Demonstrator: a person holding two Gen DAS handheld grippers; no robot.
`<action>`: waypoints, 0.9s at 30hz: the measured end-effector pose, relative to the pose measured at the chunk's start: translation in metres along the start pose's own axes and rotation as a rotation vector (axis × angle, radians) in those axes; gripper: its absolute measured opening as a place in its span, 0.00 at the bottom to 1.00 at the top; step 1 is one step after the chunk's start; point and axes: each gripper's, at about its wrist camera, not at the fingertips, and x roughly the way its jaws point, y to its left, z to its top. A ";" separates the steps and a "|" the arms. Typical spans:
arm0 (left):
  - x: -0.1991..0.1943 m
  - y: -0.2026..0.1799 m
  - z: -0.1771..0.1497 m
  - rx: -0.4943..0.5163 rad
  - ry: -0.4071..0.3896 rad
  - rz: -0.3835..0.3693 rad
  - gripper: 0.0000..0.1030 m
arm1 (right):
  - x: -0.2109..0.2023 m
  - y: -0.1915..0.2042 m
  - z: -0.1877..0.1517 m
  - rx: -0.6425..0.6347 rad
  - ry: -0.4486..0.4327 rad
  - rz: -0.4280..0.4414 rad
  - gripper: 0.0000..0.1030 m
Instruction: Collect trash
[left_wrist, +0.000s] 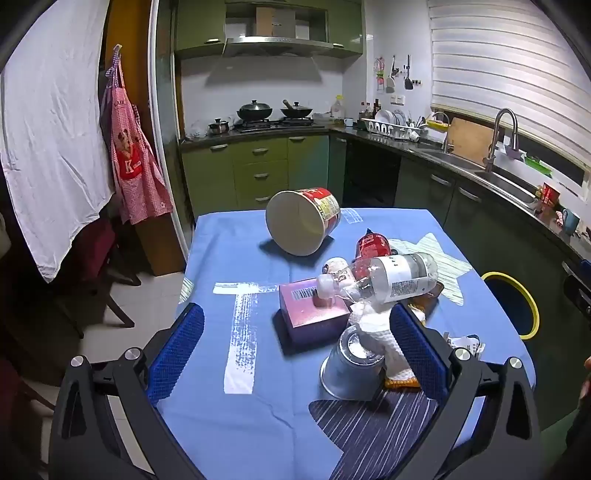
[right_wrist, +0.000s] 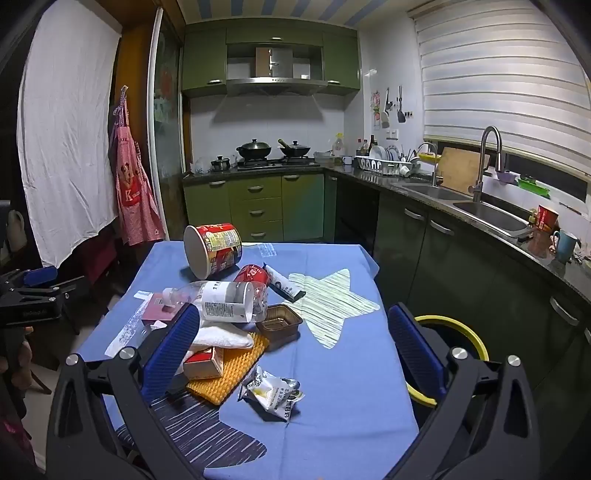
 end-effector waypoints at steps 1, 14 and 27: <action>0.000 0.000 0.000 0.000 0.001 -0.001 0.97 | 0.000 0.000 0.000 0.002 -0.001 0.000 0.94; 0.005 -0.005 -0.002 -0.002 0.021 -0.010 0.97 | 0.004 -0.002 -0.003 0.010 0.004 -0.001 0.94; 0.004 -0.003 0.000 0.000 0.019 -0.016 0.97 | 0.004 0.000 -0.001 0.010 0.005 -0.001 0.94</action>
